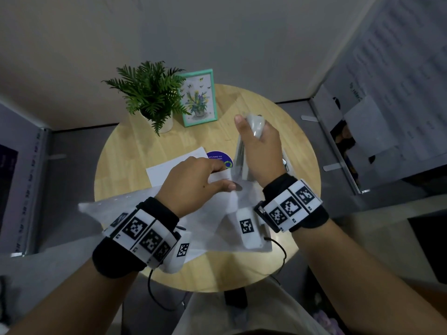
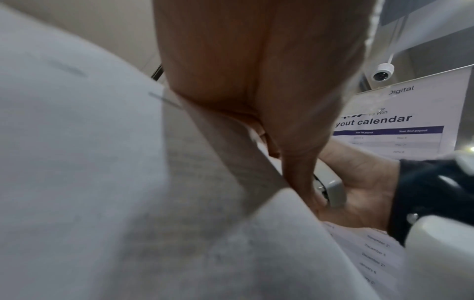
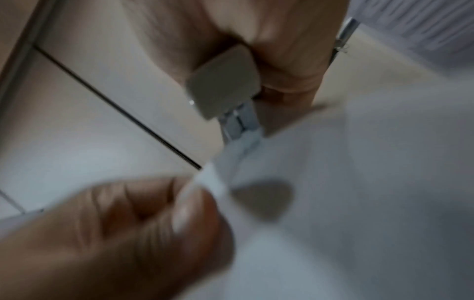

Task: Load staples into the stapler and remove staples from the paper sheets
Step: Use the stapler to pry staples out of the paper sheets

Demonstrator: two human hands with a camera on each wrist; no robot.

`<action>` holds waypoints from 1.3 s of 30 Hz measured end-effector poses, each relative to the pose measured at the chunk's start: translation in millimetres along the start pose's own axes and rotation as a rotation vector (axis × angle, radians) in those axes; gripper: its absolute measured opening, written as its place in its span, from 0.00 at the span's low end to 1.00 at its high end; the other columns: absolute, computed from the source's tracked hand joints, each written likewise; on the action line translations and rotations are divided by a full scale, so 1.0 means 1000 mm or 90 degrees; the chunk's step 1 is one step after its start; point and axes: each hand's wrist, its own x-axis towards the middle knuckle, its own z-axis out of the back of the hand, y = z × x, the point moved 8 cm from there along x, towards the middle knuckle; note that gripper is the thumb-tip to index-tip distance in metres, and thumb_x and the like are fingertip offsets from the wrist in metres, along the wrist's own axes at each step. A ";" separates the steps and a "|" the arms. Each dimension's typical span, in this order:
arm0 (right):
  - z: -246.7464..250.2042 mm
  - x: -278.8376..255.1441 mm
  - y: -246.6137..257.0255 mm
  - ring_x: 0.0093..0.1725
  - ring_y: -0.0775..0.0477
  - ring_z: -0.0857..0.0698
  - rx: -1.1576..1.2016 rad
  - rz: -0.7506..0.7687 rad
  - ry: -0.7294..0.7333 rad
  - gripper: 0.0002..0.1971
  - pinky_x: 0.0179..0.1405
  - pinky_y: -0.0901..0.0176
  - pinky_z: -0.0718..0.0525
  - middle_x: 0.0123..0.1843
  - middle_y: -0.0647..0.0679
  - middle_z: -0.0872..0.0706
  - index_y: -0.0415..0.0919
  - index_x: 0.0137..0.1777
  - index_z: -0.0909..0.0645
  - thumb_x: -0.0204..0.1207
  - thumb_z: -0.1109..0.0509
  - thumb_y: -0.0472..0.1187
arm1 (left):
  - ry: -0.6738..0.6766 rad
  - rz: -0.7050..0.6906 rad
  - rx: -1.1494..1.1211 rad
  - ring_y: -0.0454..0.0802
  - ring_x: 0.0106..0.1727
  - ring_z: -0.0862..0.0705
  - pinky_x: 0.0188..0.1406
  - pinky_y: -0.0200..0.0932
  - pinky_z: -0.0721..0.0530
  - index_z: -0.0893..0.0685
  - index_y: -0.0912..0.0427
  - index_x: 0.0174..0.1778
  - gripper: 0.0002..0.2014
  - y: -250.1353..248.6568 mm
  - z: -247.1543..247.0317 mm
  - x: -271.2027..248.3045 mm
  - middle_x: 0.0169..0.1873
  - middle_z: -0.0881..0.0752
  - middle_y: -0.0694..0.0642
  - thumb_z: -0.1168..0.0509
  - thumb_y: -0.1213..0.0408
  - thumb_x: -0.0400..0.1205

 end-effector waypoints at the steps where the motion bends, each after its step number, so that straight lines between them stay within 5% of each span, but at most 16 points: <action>1: 0.006 0.000 -0.001 0.31 0.48 0.23 0.028 -0.016 -0.009 0.18 0.36 0.49 0.22 0.28 0.52 0.26 0.47 0.32 0.30 0.79 0.34 0.54 | -0.005 0.006 -0.003 0.51 0.24 0.29 0.26 0.51 0.35 0.22 0.56 0.29 0.24 0.003 -0.001 0.000 0.20 0.26 0.54 0.32 0.36 0.72; 7: 0.067 -0.003 -0.006 0.31 0.45 0.13 0.158 -0.087 -0.102 0.09 0.36 0.51 0.12 0.32 0.45 0.14 0.40 0.46 0.22 0.78 0.29 0.45 | -0.108 0.031 0.048 0.48 0.25 0.27 0.24 0.44 0.38 0.20 0.50 0.36 0.13 0.010 0.012 -0.007 0.20 0.24 0.52 0.31 0.46 0.77; 9: 0.074 -0.013 -0.011 0.29 0.44 0.15 0.173 -0.134 -0.071 0.09 0.35 0.51 0.15 0.31 0.44 0.14 0.37 0.44 0.23 0.75 0.26 0.41 | -0.197 0.007 0.103 0.50 0.23 0.26 0.22 0.41 0.34 0.18 0.51 0.39 0.09 0.001 0.022 -0.014 0.17 0.27 0.48 0.31 0.50 0.78; 12: 0.066 -0.037 -0.018 0.27 0.47 0.16 0.195 -0.216 0.017 0.14 0.32 0.55 0.18 0.32 0.41 0.12 0.31 0.47 0.20 0.70 0.23 0.41 | -0.331 -0.096 0.164 0.50 0.23 0.17 0.17 0.44 0.23 0.14 0.53 0.37 0.05 -0.023 0.030 -0.028 0.23 0.15 0.47 0.29 0.58 0.77; 15: 0.050 -0.058 -0.010 0.31 0.45 0.13 0.238 -0.255 0.070 0.19 0.29 0.56 0.17 0.37 0.38 0.10 0.24 0.52 0.19 0.70 0.23 0.41 | -0.420 -0.171 0.207 0.50 0.23 0.18 0.14 0.43 0.25 0.12 0.54 0.36 0.04 -0.038 0.028 -0.038 0.32 0.13 0.48 0.26 0.67 0.74; 20: 0.042 -0.070 0.001 0.35 0.45 0.12 0.240 -0.285 0.097 0.05 0.24 0.56 0.18 0.34 0.41 0.13 0.40 0.37 0.17 0.70 0.24 0.39 | -0.524 -0.223 0.230 0.52 0.19 0.25 0.11 0.42 0.30 0.16 0.53 0.38 0.18 -0.047 0.023 -0.050 0.40 0.26 0.48 0.23 0.80 0.62; 23: 0.046 -0.071 0.001 0.34 0.45 0.12 0.217 -0.288 0.073 0.10 0.25 0.54 0.18 0.34 0.41 0.12 0.37 0.44 0.19 0.68 0.21 0.36 | -0.559 -0.257 0.229 0.53 0.19 0.26 0.10 0.43 0.31 0.19 0.52 0.41 0.22 -0.054 0.025 -0.056 0.40 0.26 0.48 0.25 0.82 0.62; 27: 0.051 -0.072 -0.001 0.33 0.42 0.16 0.171 -0.270 0.029 0.29 0.26 0.53 0.18 0.38 0.35 0.15 0.27 0.56 0.24 0.57 0.18 0.38 | -0.594 -0.291 0.202 0.54 0.19 0.25 0.12 0.42 0.30 0.18 0.54 0.43 0.18 -0.062 0.028 -0.064 0.39 0.25 0.50 0.30 0.82 0.68; 31: 0.049 -0.074 0.003 0.37 0.38 0.19 0.164 -0.266 0.018 0.31 0.24 0.51 0.17 0.46 0.21 0.19 0.27 0.55 0.25 0.53 0.17 0.36 | -0.611 -0.290 0.192 0.53 0.20 0.26 0.13 0.41 0.29 0.18 0.55 0.44 0.14 -0.063 0.031 -0.068 0.40 0.24 0.50 0.32 0.80 0.72; 36: 0.047 -0.076 0.008 0.38 0.33 0.16 0.145 -0.251 0.018 0.29 0.27 0.29 0.15 0.49 0.19 0.20 0.27 0.53 0.27 0.56 0.16 0.34 | -0.602 -0.288 0.188 0.54 0.19 0.25 0.13 0.42 0.29 0.18 0.55 0.45 0.15 -0.060 0.030 -0.069 0.40 0.24 0.50 0.32 0.81 0.71; 39: 0.045 -0.076 0.006 0.37 0.35 0.17 0.145 -0.256 0.014 0.25 0.30 0.31 0.14 0.47 0.19 0.21 0.27 0.50 0.27 0.59 0.16 0.33 | -0.595 -0.286 0.188 0.54 0.19 0.25 0.12 0.43 0.28 0.18 0.55 0.45 0.13 -0.059 0.030 -0.068 0.40 0.25 0.50 0.33 0.79 0.73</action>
